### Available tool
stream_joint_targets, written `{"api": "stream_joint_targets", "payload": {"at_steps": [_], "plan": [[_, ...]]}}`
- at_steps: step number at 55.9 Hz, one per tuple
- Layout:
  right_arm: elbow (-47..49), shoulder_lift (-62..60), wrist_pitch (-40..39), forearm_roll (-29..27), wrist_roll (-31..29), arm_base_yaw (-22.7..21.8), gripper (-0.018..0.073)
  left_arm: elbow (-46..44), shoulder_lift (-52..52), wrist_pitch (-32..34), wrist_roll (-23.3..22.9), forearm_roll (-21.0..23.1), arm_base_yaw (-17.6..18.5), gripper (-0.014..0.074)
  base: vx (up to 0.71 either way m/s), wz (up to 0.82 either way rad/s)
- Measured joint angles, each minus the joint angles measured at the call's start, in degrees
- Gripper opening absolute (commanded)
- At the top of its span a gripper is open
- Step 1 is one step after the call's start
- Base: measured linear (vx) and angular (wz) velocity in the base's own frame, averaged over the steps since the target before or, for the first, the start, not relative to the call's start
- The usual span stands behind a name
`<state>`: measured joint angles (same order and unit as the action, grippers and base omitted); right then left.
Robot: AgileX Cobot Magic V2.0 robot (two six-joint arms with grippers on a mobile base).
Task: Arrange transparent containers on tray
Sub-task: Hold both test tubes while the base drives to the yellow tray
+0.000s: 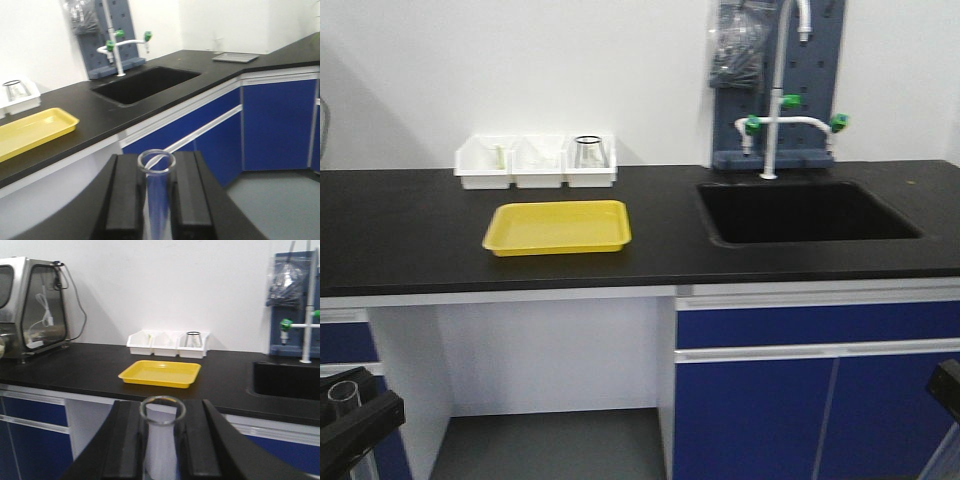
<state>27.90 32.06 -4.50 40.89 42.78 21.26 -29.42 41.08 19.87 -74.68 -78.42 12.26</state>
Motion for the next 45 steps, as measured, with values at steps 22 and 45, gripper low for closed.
{"api": "stream_joint_targets", "payload": {"at_steps": [22,45], "plan": [[0.0,0.0,0.0,0.0,0.0,0.0,-0.0013,0.0,0.0,0.0,0.0,0.0,0.0,-0.0004,0.18,0.31],[0.0,0.0,0.0,0.0,0.0,0.0,-0.0013,0.0,0.0,0.0,0.0,0.0,0.0,-0.0004,0.3,0.11]]}}
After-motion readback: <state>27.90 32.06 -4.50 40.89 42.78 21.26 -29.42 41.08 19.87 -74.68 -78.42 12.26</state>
